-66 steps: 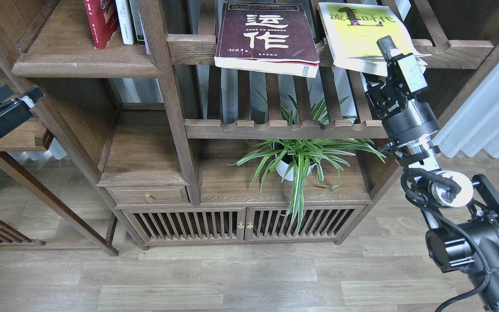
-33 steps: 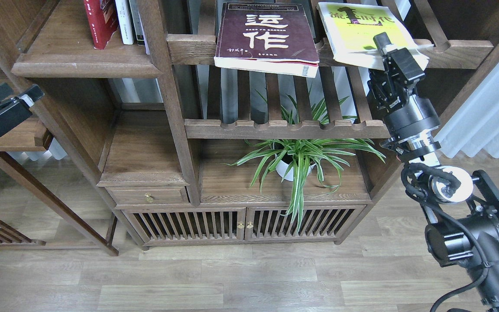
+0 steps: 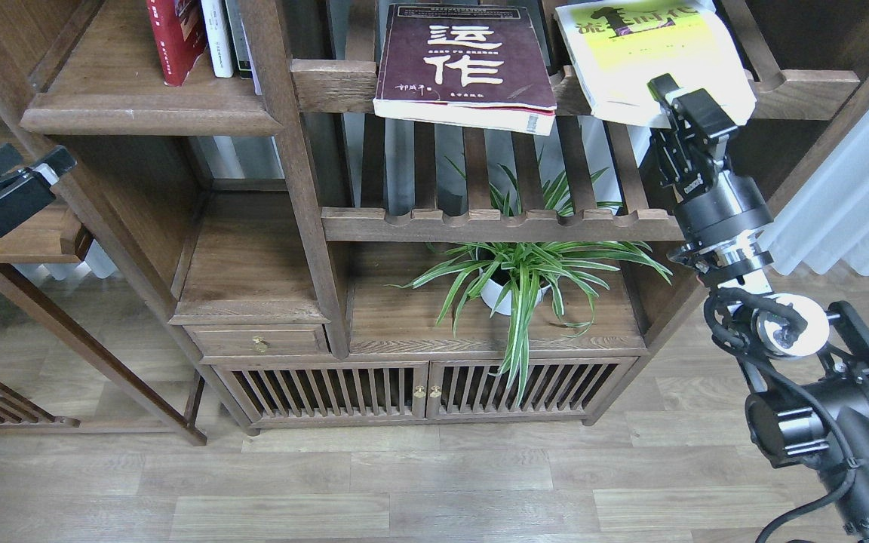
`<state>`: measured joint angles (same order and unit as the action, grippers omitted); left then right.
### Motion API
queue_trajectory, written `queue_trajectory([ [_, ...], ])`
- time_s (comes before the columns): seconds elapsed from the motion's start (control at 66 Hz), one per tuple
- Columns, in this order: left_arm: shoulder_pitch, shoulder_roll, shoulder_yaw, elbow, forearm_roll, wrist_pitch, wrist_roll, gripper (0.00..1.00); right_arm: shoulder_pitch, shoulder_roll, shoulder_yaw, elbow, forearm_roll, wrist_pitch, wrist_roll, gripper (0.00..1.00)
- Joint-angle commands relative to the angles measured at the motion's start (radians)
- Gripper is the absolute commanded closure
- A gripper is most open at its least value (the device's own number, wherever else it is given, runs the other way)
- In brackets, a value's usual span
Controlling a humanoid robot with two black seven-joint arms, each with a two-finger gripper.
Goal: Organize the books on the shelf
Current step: 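Grasp the yellow-green book with the right gripper and pull it out, then lower the yellow-green book and grasp it with both grippers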
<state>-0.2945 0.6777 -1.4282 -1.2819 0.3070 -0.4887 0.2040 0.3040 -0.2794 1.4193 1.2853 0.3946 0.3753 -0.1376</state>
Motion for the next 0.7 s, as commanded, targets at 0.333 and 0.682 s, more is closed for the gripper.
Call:
queue_trajectory([
  [0.333,0.002,-0.033,0.012,0.039,0.004,0.000,0.002,0.00,-0.177,-0.004,0.081,0.112,0.119,0.113,-0.004,0.94],
  [0.682,0.005,-0.067,0.022,0.075,0.011,0.000,0.003,0.00,-0.410,-0.004,0.228,0.190,0.213,0.113,-0.007,0.94],
])
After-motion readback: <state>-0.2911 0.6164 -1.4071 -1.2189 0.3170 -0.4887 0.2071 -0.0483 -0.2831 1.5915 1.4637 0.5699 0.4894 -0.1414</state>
